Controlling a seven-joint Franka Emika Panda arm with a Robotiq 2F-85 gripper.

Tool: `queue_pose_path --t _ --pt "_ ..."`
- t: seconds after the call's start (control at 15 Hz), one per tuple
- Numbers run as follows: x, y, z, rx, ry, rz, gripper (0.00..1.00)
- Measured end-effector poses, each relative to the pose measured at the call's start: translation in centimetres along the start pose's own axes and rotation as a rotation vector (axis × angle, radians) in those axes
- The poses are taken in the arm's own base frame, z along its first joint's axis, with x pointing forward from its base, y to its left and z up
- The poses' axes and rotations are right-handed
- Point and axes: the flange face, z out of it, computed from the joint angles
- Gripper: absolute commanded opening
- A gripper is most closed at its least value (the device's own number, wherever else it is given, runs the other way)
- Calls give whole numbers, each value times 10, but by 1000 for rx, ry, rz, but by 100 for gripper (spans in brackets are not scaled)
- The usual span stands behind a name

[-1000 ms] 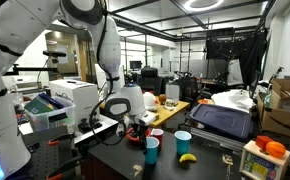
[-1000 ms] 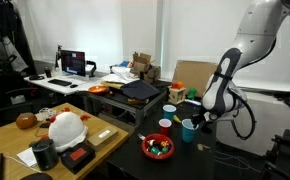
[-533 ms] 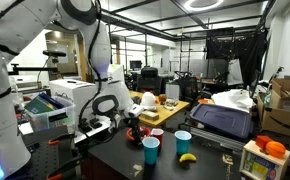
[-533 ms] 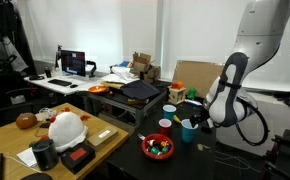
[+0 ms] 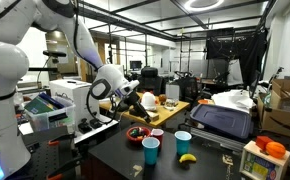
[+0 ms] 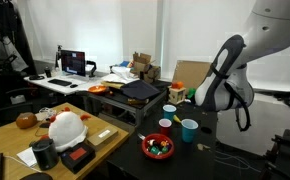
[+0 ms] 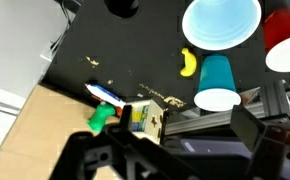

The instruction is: Pour the contents of the blue cup on the left into the red plate

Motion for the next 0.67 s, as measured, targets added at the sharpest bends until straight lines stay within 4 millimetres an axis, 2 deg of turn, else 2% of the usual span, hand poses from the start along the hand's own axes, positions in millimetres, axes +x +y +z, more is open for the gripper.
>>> queue_pose_path --t 0.13,0.27,0.47,0.67 --pt "4 -13 -20 -17 79 -15 100" --pt "-3 -33 -42 -19 155 -38 100" --pt "-32 -62 -82 10 249 -85 100" --pt "-55 -78 -121 64 307 -147 100"
